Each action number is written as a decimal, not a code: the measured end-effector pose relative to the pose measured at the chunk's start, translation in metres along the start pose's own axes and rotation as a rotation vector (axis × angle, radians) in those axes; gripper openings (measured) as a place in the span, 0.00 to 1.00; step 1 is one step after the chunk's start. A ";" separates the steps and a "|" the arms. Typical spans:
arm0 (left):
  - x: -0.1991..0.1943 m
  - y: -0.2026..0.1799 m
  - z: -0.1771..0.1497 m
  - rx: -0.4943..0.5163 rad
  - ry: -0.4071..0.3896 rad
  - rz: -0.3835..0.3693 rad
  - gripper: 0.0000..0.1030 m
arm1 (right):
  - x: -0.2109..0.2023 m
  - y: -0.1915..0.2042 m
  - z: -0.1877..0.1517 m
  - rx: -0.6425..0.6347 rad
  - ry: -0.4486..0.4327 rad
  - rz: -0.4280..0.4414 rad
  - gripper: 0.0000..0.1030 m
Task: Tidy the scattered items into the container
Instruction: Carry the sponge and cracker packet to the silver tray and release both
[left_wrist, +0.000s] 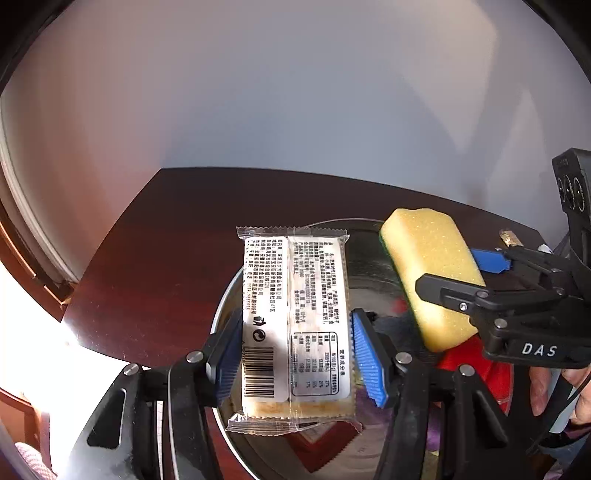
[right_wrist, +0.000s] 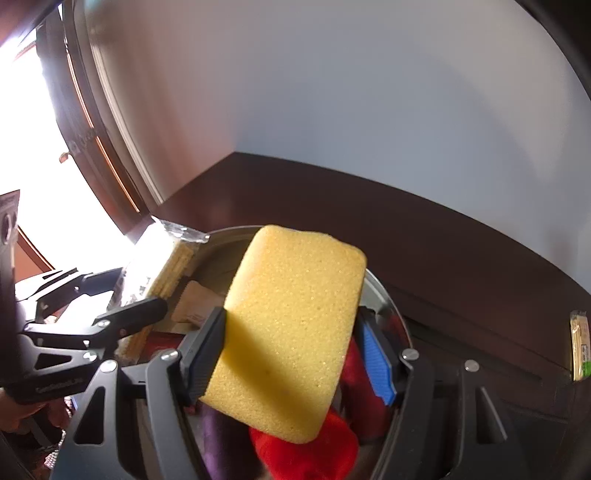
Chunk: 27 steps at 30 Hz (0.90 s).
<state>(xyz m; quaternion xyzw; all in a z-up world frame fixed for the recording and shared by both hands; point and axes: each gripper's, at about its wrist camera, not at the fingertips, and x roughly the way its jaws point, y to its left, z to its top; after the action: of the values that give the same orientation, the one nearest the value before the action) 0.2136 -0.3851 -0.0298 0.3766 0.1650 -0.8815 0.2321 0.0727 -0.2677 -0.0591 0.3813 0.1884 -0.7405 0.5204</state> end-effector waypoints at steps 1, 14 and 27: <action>0.004 0.002 0.000 -0.008 0.008 -0.004 0.56 | 0.004 0.000 0.002 0.000 0.006 -0.003 0.67; 0.003 0.002 -0.002 -0.058 -0.012 0.033 0.78 | 0.007 0.000 -0.001 0.009 -0.026 0.010 0.73; -0.014 -0.041 0.013 0.011 -0.085 0.130 0.78 | -0.044 0.011 0.004 -0.012 -0.193 0.069 0.86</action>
<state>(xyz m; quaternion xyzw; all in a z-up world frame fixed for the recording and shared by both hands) 0.1926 -0.3528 -0.0065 0.3499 0.1253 -0.8806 0.2939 0.0891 -0.2468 -0.0218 0.3116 0.1286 -0.7543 0.5633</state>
